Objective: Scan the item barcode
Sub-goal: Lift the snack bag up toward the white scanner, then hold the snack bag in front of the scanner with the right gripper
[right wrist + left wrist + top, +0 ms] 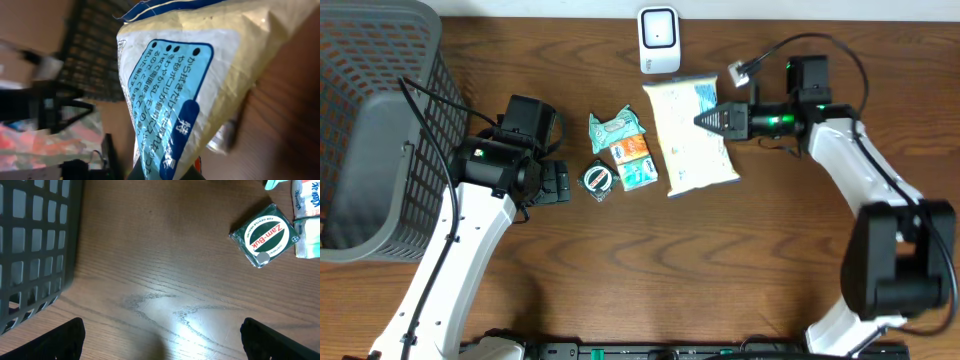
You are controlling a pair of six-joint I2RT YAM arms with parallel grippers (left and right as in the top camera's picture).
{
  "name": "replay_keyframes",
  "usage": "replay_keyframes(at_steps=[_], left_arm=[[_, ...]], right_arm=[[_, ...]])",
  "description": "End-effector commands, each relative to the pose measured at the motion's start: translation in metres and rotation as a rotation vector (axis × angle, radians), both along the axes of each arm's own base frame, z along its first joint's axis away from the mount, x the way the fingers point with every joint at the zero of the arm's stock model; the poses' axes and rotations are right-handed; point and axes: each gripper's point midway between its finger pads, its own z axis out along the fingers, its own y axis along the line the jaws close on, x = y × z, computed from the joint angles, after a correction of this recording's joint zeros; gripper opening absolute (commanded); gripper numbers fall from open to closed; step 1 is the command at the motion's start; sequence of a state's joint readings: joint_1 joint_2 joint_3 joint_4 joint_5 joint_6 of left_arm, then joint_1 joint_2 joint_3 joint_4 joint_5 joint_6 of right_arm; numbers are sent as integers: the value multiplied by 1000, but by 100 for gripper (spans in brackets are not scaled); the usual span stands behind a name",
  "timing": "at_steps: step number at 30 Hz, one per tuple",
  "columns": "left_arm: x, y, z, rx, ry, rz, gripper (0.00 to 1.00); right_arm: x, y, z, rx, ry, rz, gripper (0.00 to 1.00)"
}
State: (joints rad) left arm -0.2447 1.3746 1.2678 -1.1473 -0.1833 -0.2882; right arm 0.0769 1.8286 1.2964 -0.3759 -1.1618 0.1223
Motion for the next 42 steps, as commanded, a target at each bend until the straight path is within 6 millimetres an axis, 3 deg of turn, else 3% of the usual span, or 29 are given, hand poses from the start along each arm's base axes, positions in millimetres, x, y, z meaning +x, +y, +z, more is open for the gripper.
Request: replay_keyframes(at_steps=[1, 5, 10, 18, 42], left_arm=[[0, 3, -1, 13, 6, 8, 98], [0, 3, -1, 13, 6, 8, 98], [0, 3, -1, 13, 6, 8, 98], [0, 3, -1, 13, 6, 8, 98], [0, 3, -1, 13, 6, 8, 98]], right_arm=[[-14, 7, 58, 120, -39, 49, 1], [-9, 6, 100, 156, -91, -2, 1], [11, 5, 120, 172, -41, -154, 1], [11, 24, 127, 210, 45, -180, 1], [2, 35, 128, 216, 59, -135, 1]])
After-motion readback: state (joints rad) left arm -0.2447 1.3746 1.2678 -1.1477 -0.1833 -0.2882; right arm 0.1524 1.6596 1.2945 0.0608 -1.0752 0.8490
